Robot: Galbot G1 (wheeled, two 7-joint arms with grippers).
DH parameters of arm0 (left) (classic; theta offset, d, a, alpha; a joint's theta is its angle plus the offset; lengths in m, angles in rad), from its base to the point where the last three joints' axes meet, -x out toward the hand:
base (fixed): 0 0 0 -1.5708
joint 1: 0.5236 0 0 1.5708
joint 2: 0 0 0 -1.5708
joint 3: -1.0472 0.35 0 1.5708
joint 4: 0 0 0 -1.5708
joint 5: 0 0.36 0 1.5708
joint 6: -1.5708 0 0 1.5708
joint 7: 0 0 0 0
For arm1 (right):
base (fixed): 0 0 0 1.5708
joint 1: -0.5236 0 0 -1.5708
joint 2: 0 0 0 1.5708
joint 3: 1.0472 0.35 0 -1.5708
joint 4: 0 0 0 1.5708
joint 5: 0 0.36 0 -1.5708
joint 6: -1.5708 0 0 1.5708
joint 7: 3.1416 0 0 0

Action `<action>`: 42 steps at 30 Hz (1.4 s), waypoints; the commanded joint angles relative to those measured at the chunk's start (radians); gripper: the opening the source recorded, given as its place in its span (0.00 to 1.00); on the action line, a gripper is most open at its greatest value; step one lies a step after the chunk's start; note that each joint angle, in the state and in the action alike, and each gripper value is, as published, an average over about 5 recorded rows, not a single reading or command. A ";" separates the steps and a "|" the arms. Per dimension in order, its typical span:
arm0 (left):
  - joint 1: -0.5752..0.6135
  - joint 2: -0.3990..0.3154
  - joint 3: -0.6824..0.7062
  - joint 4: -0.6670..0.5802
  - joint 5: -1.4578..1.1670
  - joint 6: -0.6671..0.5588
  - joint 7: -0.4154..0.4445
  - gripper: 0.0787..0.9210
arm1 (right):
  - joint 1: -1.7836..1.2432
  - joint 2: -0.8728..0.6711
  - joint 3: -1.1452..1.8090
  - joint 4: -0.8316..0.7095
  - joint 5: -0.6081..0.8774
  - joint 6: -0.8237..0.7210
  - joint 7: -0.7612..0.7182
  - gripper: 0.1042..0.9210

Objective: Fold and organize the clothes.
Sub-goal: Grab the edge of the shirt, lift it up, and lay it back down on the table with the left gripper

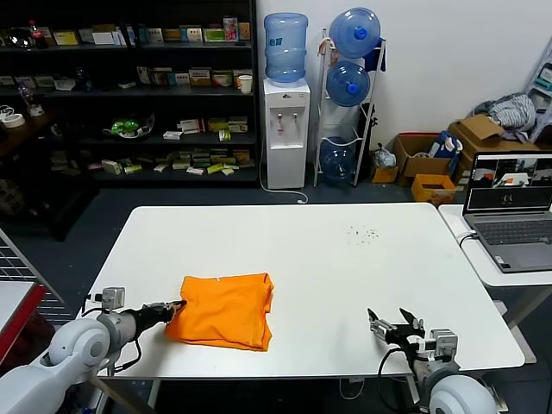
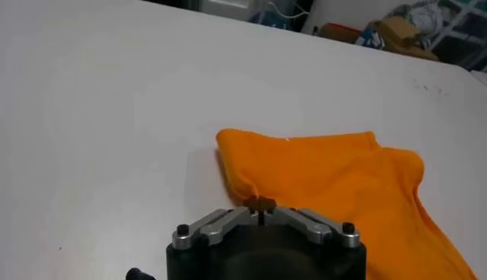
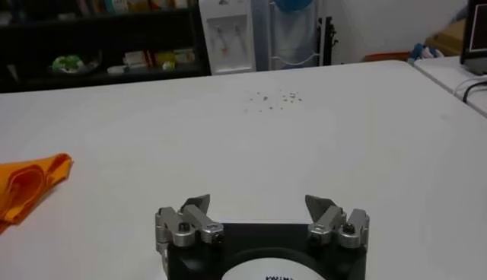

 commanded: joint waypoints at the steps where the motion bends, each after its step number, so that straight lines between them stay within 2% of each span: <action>1: 0.111 0.023 -0.154 -0.218 0.006 0.037 -0.155 0.01 | 0.013 -0.002 -0.012 -0.014 -0.004 0.014 -0.013 0.88; 6: 0.200 0.007 -0.313 -0.306 0.034 0.051 -0.229 0.01 | 0.035 -0.005 -0.029 -0.027 -0.012 0.030 -0.024 0.88; 14: 0.331 -0.035 -0.493 -0.389 0.116 0.051 -0.249 0.01 | 0.057 -0.012 -0.056 -0.021 -0.023 0.046 -0.036 0.88; 20: 0.443 -0.035 -0.606 -0.335 0.230 0.033 -0.207 0.01 | 0.051 -0.020 -0.056 -0.006 -0.027 0.055 -0.041 0.88; 26: 0.495 -0.029 -0.711 -0.238 0.304 -0.009 -0.154 0.01 | 0.043 -0.020 -0.054 -0.002 -0.031 0.059 -0.042 0.88; 36: 0.468 0.000 -0.711 -0.168 0.341 -0.041 -0.103 0.01 | 0.038 -0.013 -0.051 0.009 -0.038 0.053 -0.035 0.88; 42: 0.457 -0.021 -0.620 -0.244 0.309 -0.048 -0.142 0.01 | 0.024 -0.002 -0.031 0.012 -0.048 0.051 -0.032 0.88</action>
